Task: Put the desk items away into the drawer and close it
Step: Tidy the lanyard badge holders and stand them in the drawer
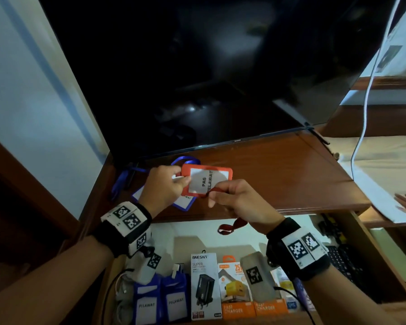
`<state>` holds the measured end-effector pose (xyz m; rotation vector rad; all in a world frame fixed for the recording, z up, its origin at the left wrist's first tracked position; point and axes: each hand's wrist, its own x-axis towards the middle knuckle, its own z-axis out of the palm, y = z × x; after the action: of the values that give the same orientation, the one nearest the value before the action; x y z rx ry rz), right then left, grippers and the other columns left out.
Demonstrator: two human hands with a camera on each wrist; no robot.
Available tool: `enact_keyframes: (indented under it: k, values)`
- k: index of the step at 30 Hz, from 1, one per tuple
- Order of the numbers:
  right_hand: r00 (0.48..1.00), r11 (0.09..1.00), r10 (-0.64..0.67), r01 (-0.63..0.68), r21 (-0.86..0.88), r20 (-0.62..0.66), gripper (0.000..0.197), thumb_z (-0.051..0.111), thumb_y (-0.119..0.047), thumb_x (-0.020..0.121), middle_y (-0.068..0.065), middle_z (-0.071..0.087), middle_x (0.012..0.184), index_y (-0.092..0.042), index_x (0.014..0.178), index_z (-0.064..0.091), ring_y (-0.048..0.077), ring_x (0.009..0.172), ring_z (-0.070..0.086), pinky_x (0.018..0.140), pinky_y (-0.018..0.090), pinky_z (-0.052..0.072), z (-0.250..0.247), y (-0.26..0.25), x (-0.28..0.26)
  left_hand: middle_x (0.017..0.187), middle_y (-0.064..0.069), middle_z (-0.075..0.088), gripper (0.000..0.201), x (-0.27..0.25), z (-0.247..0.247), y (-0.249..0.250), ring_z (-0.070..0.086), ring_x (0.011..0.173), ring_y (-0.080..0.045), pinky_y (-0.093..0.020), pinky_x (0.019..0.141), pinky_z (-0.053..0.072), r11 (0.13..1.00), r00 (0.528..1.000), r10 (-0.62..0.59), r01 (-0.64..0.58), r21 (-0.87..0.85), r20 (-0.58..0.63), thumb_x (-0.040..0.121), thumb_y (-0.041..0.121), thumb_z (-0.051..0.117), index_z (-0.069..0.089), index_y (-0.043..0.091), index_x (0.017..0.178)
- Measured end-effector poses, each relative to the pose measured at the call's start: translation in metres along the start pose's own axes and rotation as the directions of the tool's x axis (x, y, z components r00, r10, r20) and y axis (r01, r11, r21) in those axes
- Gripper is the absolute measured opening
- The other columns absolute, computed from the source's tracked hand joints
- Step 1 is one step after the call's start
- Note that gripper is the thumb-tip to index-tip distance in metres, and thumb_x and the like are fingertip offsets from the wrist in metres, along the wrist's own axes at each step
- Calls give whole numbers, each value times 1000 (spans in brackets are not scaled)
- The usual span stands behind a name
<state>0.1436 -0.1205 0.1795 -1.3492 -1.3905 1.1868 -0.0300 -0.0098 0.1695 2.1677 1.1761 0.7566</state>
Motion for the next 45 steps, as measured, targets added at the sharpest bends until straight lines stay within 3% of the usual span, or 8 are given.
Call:
enact_keyframes:
  k: [9, 13, 18, 21, 29, 35, 41, 45]
  values:
    - [1000, 964, 20, -21, -265, -6, 22, 64, -10, 88, -10, 57, 52, -14, 67, 63, -1, 45, 50, 49, 10, 39, -15, -7, 14, 84, -7, 70, 10, -10, 8, -3, 65, 80, -19, -36, 77, 54, 997, 880, 78, -70, -34, 470, 86, 16, 67, 69, 7, 83]
    - [997, 996, 66, -63, -71, 51, 22, 58, -7, 91, -10, 54, 48, -7, 69, 60, -1, 41, 47, 44, 10, 36, -20, 2, 15, 86, 1, 73, 15, -12, -3, -5, 70, 81, -11, -25, 73, 54, 911, 812, 51, 200, -359, 581, 87, 2, 62, 71, 14, 89]
    - [991, 961, 129, -116, 252, -35, 32, 45, 0, 95, 12, 60, 64, -7, 76, 69, 19, 51, 54, 49, 24, 47, -10, 26, 17, 91, -9, 74, 29, -12, -2, -7, 71, 83, -18, -25, 73, 55, 601, 876, 65, 348, -719, 478, 78, 8, 59, 67, 3, 105]
    - [989, 901, 146, -123, 417, -23, 31, 45, -5, 88, 1, 40, 47, -9, 59, 56, 12, 39, 32, 42, 20, 29, 7, 42, 21, 92, -8, 74, 22, -9, 3, -2, 70, 81, -16, -24, 72, 55, 472, 939, -29, 315, -823, 343, 81, 6, 62, 71, 9, 101]
    - [983, 934, 186, -174, 312, -8, 35, 41, -17, 102, -6, 29, 48, -14, 67, 38, 9, 42, 17, 45, 25, 9, 33, 45, 30, 75, -3, 71, 13, -6, 11, 8, 66, 65, -12, -23, 59, 53, 612, 913, -407, 295, -734, 27, 92, 11, 58, 69, 6, 95]
    - [985, 974, 157, -144, -173, 65, 30, 46, -24, 100, -2, 46, 55, -14, 72, 54, 7, 40, 34, 39, 20, 28, 35, 19, 27, 82, -16, 69, 17, -8, 12, -9, 65, 77, -28, -35, 70, 52, 972, 960, -214, 191, -135, -181, 88, 18, 64, 67, 2, 85]
    - [980, 939, 168, -125, -320, 110, 32, 52, -15, 96, -1, 60, 63, -17, 66, 60, 9, 56, 55, 57, 19, 44, 24, 16, 32, 70, -7, 60, 19, -23, 10, -34, 55, 67, -23, -33, 63, 42, 993, 993, -43, 30, 116, 114, 87, 20, 65, 61, 5, 76]
    - [965, 915, 208, -135, -380, 158, 34, 57, -16, 94, -17, 52, 48, -17, 60, 56, -4, 46, 46, 50, 8, 34, 26, 23, 32, 76, 3, 62, 3, -33, 8, -45, 61, 77, -13, -30, 66, 49, 982, 865, -58, -42, 187, 499, 86, 14, 66, 66, 14, 83]
